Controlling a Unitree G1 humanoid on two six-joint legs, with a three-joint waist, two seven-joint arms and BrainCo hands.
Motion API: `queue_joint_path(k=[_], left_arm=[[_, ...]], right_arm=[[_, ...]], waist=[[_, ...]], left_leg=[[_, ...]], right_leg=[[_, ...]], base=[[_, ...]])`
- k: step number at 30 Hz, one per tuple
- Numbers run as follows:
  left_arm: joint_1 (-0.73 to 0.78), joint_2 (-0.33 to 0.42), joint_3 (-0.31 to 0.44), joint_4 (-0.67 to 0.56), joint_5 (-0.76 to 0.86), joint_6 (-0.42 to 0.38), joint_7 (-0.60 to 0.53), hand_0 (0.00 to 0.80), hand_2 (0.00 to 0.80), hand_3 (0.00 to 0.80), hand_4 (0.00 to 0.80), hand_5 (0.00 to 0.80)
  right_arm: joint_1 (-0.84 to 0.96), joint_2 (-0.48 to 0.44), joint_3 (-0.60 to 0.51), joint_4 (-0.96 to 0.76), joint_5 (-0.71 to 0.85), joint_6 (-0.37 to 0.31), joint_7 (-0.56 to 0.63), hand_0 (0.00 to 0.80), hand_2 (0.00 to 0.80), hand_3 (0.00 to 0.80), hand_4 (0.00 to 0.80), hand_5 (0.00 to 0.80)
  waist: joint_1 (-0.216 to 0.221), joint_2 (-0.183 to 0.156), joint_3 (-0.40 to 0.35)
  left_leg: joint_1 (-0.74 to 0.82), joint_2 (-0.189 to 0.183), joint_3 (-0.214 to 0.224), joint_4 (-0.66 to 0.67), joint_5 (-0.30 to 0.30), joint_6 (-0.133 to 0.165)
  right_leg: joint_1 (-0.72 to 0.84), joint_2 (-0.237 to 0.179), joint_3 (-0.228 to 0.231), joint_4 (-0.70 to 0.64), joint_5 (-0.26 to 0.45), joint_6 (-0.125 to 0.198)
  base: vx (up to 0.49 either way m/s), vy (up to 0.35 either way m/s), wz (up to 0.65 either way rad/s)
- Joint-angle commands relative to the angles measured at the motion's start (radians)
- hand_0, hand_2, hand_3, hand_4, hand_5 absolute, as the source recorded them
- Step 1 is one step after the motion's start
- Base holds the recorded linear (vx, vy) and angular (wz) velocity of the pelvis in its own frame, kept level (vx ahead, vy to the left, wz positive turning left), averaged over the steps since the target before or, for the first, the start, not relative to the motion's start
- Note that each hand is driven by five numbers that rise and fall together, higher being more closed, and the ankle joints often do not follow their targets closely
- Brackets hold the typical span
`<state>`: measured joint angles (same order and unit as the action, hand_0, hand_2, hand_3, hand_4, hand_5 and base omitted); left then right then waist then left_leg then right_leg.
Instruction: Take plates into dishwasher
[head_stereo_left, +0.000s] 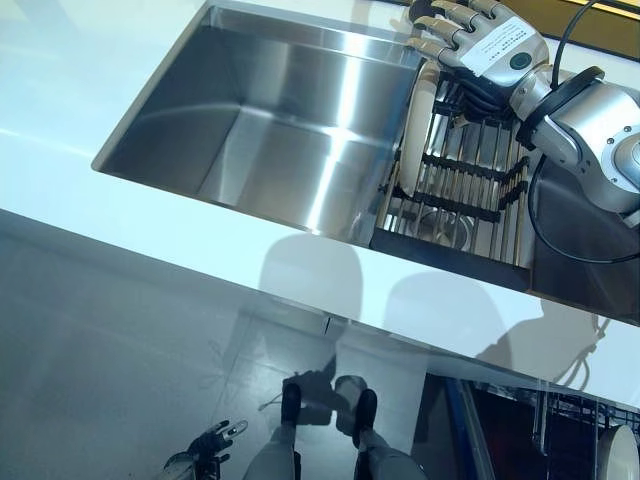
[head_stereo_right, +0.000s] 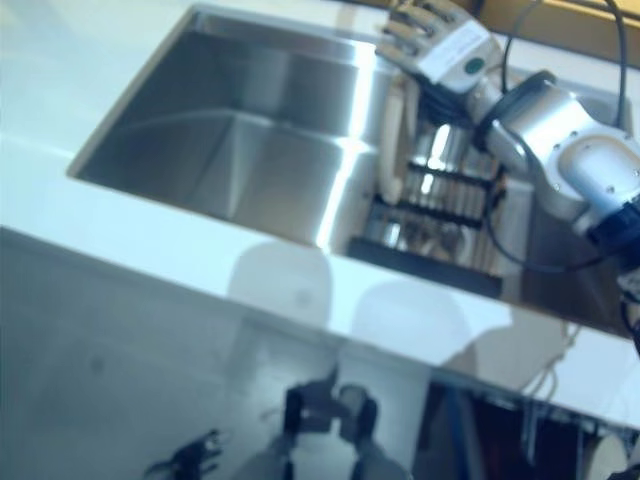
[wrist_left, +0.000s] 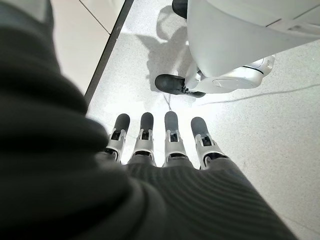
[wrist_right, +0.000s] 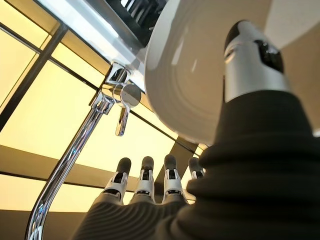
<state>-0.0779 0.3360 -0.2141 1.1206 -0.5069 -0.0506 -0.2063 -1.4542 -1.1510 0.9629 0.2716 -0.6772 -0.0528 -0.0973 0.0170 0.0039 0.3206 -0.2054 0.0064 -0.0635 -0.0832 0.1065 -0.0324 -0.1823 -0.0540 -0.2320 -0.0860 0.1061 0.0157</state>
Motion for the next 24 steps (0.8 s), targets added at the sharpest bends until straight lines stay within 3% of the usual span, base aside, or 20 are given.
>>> queue_joint_path(k=[1, 24], left_arm=[[0.028, 0.051, -0.025, 0.004, -0.044, -0.018, -0.021, 0.0, 0.0, 0.0, 0.0, 0.0], [0.025, 0.041, -0.025, -0.003, -0.074, -0.036, -0.033, 0.0, 0.0, 0.0, 0.0, 0.0]], right_arm=[[-0.093, -0.033, 0.051, -0.012, -0.022, 0.025, -0.02, 0.0, 0.0, 0.0, 0.0, 0.0], [-0.07, -0.03, 0.055, -0.077, -0.1, -0.011, 0.062, 0.0, 0.0, 0.0, 0.0, 0.0]], waist=[[0.017, -0.035, -0.013], [0.015, -0.029, 0.013]], left_leg=[[-0.019, -0.018, 0.049, -0.004, -0.011, 0.021], [-0.041, -0.016, 0.052, -0.004, 0.0, 0.015]], right_leg=[[0.015, -0.003, 0.028, -0.001, -0.041, 0.06], [-0.005, -0.002, 0.021, -0.001, -0.036, 0.06]], base=[[0.0, 0.0, 0.0], [0.0, 0.0, 0.0]])
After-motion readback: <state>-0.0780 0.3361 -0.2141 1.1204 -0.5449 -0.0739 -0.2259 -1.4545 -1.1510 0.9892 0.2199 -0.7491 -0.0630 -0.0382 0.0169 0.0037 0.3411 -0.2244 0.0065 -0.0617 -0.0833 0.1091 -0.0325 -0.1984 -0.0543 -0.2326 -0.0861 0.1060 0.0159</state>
